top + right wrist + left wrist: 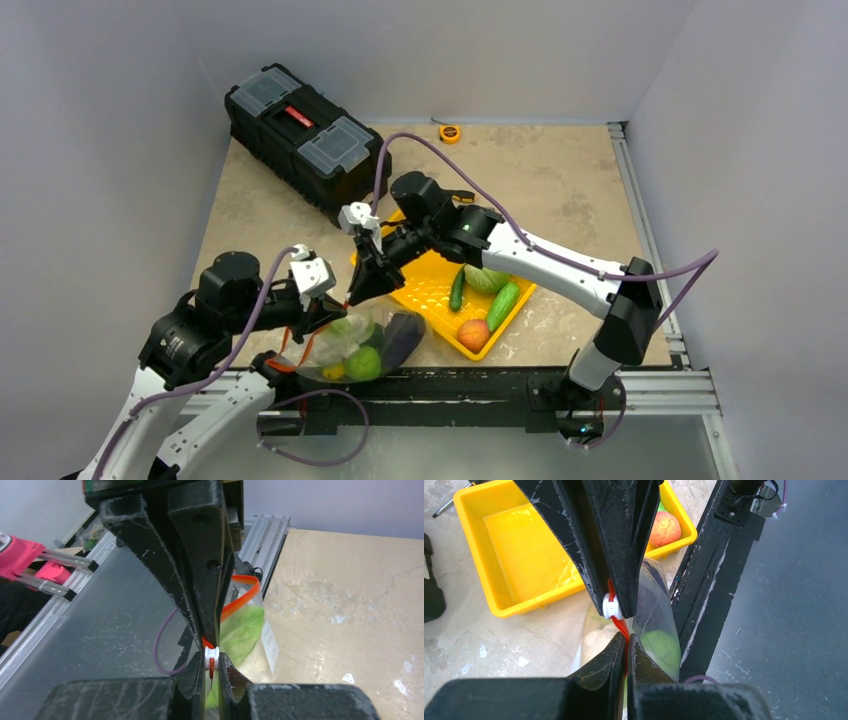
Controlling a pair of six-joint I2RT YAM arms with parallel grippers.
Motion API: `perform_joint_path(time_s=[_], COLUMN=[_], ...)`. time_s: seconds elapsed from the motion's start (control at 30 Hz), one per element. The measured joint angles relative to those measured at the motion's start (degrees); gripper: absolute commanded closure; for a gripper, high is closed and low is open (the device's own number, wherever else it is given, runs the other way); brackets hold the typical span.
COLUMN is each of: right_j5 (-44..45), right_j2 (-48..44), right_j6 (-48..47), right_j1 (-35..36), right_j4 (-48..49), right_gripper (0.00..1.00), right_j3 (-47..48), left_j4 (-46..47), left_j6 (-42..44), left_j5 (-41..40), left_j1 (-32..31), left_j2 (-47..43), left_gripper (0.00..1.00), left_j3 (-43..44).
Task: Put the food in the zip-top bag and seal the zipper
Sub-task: Zip the zipper food storage bag at the center of the board.
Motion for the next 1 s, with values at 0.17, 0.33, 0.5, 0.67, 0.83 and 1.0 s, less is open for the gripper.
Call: perform_joint_path(time_s=[0.17,0.33,0.5,0.67,0.83,1.0], right_j5=[-2.8,-2.9,-1.9,2.0,3.6,4.0], right_j2=[-0.1,-0.1,-0.1,-0.1,0.0,0.5], right_j6=[0.0,0.0,0.5,0.7,0.7,0.6], right_j1=[0.0,0.0,0.3,2.3,2.9,3.3], right_j4=[0.7,0.8,0.9,0.9,0.5,-0.7], right_gripper=[0.92,0.91,0.89,0.86,0.84,0.71], right_j3=[-0.7,-0.8,-0.8,-0.8,-0.6,0.5], left_j4=[-0.4,-0.3,-0.2,0.1,-0.4,-0.9], left_j6=[0.0,0.0,0.0,-0.2,-0.2,-0.2], left_j5=[-0.3,-0.7,-0.7,-0.5,-0.8,-1.1], left_j1=[0.0,0.0,0.0,0.0,0.0,0.0], left_j2=[-0.9,-0.8,-0.6,-0.6,-0.5,-0.5], left_gripper=[1.00,1.00,1.00,1.00,1.00,1.00], left_j3=[0.0,0.0,0.0,0.0,0.0,0.0])
